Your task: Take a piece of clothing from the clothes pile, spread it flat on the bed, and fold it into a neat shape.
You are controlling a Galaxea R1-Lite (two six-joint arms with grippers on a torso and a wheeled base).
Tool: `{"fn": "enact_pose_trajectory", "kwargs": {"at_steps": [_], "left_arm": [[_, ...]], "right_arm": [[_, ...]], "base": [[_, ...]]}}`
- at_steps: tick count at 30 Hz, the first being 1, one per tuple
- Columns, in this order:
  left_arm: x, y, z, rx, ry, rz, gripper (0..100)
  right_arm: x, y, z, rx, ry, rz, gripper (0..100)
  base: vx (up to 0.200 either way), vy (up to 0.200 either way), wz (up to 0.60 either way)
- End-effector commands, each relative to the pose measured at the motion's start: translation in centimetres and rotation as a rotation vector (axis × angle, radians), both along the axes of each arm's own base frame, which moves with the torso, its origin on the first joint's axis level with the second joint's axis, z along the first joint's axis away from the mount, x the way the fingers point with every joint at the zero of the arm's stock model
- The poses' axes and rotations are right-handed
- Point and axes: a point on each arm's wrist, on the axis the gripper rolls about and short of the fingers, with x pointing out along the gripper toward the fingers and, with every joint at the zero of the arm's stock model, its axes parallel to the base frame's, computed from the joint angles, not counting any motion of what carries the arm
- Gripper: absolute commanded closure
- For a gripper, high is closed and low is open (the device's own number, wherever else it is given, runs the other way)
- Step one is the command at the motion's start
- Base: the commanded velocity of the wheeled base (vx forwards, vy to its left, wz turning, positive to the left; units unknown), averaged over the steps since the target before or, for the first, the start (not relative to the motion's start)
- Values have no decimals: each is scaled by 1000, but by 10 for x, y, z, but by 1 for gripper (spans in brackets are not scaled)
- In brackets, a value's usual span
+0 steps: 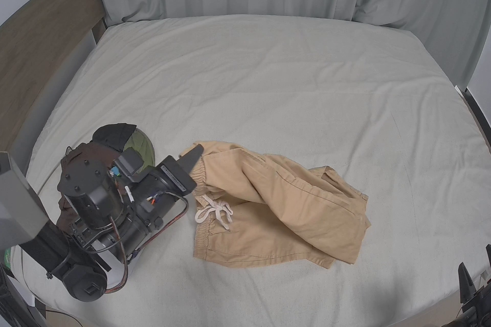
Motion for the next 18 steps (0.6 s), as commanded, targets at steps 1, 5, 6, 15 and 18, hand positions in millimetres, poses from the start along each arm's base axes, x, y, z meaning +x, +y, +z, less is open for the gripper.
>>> {"fn": "enact_pose_trajectory", "kwargs": {"at_steps": [1,5,6,15,18], "left_arm": [[3,22,-8,34,20,49,100],[0,37,-25,110,76,63,100],[0,37,-27,119,80,63,100],[3,44,-38,191,94,55,100],[5,47,-39,235,76,44,100]], "right_arm": [[0,0,-5,0,5,1,0],[0,0,-5,0,6,1,0],[0,0,-5,-2,6,1,0],[0,0,-5,-2,6,3,0],[0,0,-5,-3,6,3,0]], "base": [[0,0,0],[0,0,0],[0,0,0],[0,0,0],[0,0,0]]}}
